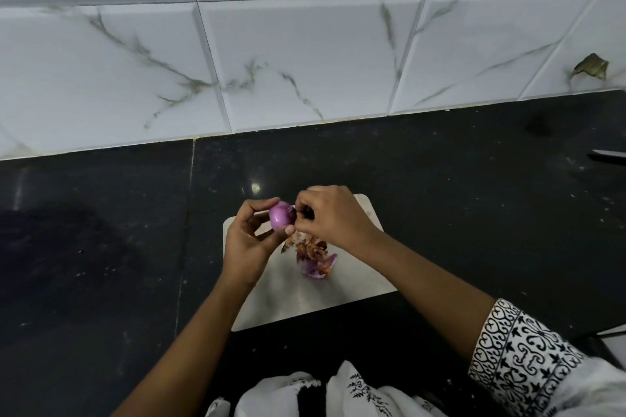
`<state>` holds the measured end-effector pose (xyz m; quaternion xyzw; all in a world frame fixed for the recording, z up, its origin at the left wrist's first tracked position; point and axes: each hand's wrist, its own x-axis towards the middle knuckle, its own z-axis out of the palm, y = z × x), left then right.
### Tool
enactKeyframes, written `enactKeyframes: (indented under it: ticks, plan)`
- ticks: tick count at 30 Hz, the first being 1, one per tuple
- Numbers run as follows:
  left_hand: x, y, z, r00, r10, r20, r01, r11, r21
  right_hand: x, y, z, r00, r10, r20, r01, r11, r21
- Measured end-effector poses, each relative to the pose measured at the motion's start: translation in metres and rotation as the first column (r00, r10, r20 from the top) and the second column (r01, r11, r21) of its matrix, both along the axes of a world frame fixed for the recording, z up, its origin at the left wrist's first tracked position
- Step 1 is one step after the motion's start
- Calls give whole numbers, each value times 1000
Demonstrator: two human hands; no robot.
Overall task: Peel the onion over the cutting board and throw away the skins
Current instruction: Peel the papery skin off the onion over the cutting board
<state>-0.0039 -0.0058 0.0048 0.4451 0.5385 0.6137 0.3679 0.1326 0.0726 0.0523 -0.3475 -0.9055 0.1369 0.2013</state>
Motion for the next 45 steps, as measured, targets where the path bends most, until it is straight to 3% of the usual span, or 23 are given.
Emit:
enactKeyframes:
  ticks: [3, 7, 9, 11, 13, 14, 16, 19, 22, 24, 27, 31, 34, 37, 39, 42, 45]
  plan:
    - [-3, 0, -1, 985, 15, -173, 1, 996, 88, -2, -2, 5, 998, -46, 47, 50, 995, -80]
    - [-6, -3, 1, 960, -8, -279, 47, 990, 132, -2, -2, 12, 991, -131, 42, 136, 890, -436]
    - [-7, -4, 2, 932, -36, -360, 97, 983, 153, -1, 0, 12, 978, -209, 25, 177, 751, -636]
    - [-9, -3, 3, 912, -69, -404, 147, 975, 165, 0, 4, 14, 958, -287, 9, 172, 550, -817]
    - [-12, -2, 5, 944, -116, -310, 162, 979, 128, 2, 8, 16, 948, -319, -3, 130, 395, -909]
    - [-13, -1, 6, 968, -133, -213, 154, 984, 86, 4, 8, 17, 949, -314, -18, 105, 371, -922]
    - [-14, 0, 9, 991, -125, -41, 125, 992, 3, 7, 7, 21, 963, -266, -51, 78, 454, -888]
    - [-13, 4, 10, 982, -88, 166, 104, 990, -93, 11, 3, 25, 984, -153, -88, 42, 688, -724]
    - [-11, 7, 9, 951, -38, 306, 92, 982, -163, 17, 2, 21, 991, -26, -134, -5, 975, -223]
    - [-11, 8, 9, 948, -28, 318, 97, 974, -204, 19, 5, 13, 989, 119, -93, -111, 989, 93]
    - [-11, 9, 11, 956, -43, 291, 117, 964, -241, 18, 8, 3, 968, 242, 68, -251, 930, 268]
    - [-12, 11, 17, 958, -58, 282, 145, 944, -297, 15, 17, 5, 895, 258, 363, -383, 862, 332]
    - [-15, 13, 19, 962, -96, 254, 181, 923, -338, 16, 20, 8, 866, 280, 414, -450, 796, 404]
    - [-13, 12, 19, 956, -137, 258, 228, 903, -365, 14, 20, 1, 872, 327, 364, -468, 774, 427]
    - [-10, 9, 18, 949, -149, 280, 247, 900, -359, 13, 19, -1, 902, 332, 276, -419, 827, 376]
    - [-11, 5, 16, 944, -166, 284, 256, 913, -318, 9, 15, -2, 955, 290, 61, -297, 932, 210]
    - [-19, 4, 15, 942, -186, 279, 263, 926, -270, 8, 12, 2, 971, 213, -108, -215, 977, -8]
